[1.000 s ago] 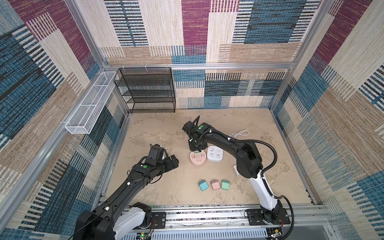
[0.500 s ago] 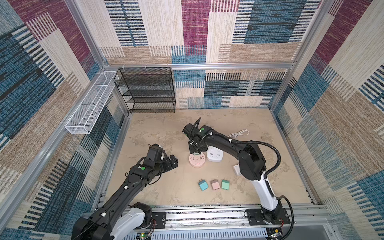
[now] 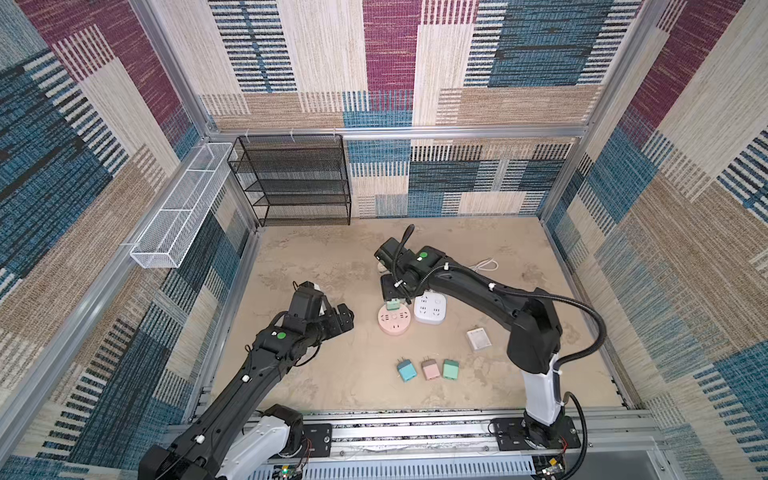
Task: Insert the plug
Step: 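Open the right gripper and lift it off the inserted plug, then move the right gripper toward the mint green charger nearest the robot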
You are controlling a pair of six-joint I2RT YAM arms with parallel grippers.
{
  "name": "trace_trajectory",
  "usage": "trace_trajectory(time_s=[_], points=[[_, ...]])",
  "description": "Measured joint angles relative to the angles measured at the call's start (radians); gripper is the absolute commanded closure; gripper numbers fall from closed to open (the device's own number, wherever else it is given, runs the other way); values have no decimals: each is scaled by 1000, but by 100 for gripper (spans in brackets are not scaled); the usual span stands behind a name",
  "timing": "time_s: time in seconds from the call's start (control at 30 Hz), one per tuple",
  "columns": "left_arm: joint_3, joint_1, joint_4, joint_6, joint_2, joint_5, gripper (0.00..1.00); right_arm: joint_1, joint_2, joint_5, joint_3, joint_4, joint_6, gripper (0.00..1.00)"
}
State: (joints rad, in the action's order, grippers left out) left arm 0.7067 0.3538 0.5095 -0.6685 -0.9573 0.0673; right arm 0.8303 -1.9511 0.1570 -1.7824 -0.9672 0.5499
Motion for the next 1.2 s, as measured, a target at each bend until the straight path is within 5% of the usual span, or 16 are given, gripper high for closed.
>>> trace_trajectory(time_s=[0.27,0.5,0.73,1.2], points=[[27,0,-28,35,-44,4,0,2,311,-4,369,136,13,36],[69,52,-72,40,-99,142,0,10,507,47,647,162,151,41],[76,123,-63,62,-42,124,0,17,637,63,849,127,308,50],[40,183,-69,50,-48,121,3,88,644,-16,956,126,457,45]])
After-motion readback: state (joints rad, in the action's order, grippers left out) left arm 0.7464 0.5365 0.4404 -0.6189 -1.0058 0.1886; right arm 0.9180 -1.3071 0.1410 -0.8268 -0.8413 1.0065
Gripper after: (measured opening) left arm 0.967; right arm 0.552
